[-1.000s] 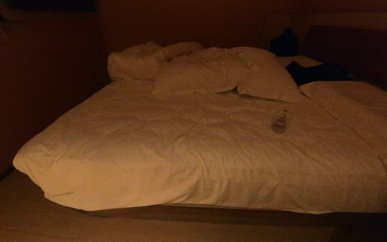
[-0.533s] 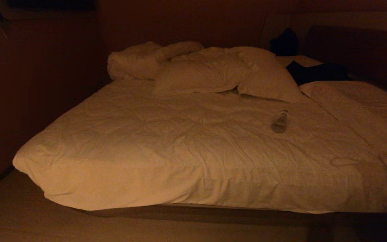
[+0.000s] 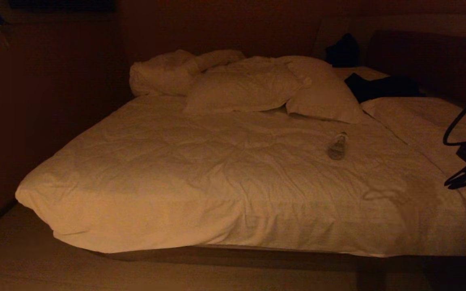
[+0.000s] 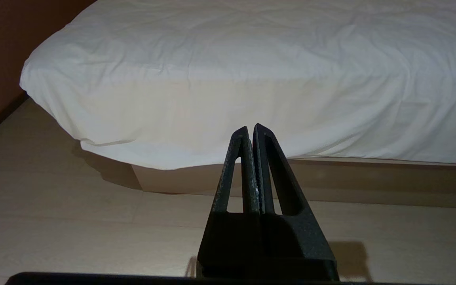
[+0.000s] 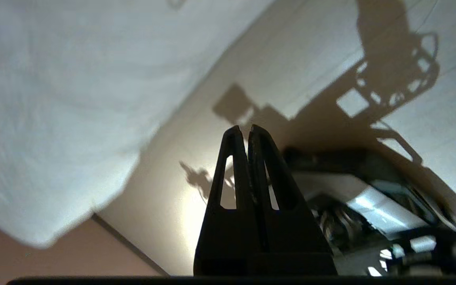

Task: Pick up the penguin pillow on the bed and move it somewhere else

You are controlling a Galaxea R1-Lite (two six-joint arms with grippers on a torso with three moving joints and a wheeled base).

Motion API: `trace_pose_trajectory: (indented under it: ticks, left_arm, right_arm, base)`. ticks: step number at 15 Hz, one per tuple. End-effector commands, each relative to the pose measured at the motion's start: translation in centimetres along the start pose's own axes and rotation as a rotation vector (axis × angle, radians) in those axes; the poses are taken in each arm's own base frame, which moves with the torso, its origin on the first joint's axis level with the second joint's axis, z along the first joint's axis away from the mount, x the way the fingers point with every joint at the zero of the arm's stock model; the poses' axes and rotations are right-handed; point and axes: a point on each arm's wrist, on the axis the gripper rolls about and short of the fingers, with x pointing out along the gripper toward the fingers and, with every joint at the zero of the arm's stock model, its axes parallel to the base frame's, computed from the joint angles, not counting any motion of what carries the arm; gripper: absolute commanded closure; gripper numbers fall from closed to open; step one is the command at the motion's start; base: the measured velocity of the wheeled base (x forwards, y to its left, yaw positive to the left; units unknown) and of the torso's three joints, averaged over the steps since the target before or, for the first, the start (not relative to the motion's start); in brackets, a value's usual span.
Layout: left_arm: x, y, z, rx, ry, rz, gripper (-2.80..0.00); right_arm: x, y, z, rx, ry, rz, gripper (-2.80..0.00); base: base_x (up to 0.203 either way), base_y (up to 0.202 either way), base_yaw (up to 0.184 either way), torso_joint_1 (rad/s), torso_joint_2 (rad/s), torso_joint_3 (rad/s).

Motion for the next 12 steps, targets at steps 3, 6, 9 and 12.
trace_pose_trajectory:
  ticks: [3,6,9,12]
  left_arm:
    - [0.0,0.0,0.0,-0.001,0.0,0.0,0.0]
    - [0.0,0.0,0.0,-0.001,0.0,0.001,0.0]
    - [0.0,0.0,0.0,-0.001,-0.001,0.0,0.0]
    - [0.0,0.0,0.0,0.0,0.0,0.0,0.0]
  right_arm:
    - [-3.9,1.9,-5.9,-0.139,0.019,0.047,0.0]
    - [-6.2,1.7,-9.9,-0.293,0.024,0.091,0.0]
    - [-8.2,-0.1,-13.2,-0.449,0.017,0.127,0.0]
    - [-9.7,-2.6,-16.6,-0.64,0.041,0.225,0.0]
  base:
    - [0.0,0.0,0.0,0.0,0.0,0.0]
    - [0.0,0.0,0.0,0.0,0.0,0.0]
    - [0.0,0.0,0.0,0.0,0.0,0.0]
    - [0.0,0.0,0.0,0.0,0.0,0.0]
